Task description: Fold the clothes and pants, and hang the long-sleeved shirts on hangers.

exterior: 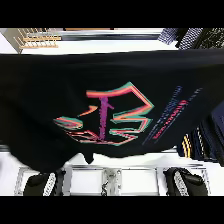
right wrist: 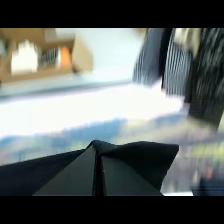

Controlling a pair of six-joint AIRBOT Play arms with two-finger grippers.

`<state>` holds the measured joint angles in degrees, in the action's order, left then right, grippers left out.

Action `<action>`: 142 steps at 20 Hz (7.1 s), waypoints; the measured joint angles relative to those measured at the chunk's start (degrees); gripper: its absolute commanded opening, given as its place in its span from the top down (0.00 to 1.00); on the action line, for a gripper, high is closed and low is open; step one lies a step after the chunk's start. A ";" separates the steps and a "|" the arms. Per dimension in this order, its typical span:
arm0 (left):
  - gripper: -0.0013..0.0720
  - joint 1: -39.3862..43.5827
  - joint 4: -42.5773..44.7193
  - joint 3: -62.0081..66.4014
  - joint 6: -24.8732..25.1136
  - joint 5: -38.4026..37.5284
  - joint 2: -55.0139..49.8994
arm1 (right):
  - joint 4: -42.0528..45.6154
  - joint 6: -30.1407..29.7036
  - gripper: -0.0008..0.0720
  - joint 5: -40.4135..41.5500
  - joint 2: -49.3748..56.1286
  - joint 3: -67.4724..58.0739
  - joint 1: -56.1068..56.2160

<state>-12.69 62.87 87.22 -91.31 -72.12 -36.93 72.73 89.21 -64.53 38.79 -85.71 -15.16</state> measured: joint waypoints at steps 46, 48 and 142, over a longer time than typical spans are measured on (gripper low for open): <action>0.23 -1.29 0.48 -38.47 9.75 12.28 -29.22 | 10.64 6.95 0.28 -0.70 23.54 35.45 6.03; 0.23 -1.55 0.28 -43.47 9.05 11.43 -25.05 | 8.46 10.54 0.28 -0.90 18.91 44.06 1.95; 0.97 23.32 -1.14 -24.59 4.26 14.80 -44.46 | -24.87 -27.06 0.18 -3.08 58.45 19.91 -9.07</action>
<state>10.63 61.73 62.63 -87.05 -57.32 -81.38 47.86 62.15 -67.61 97.23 -65.80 -24.23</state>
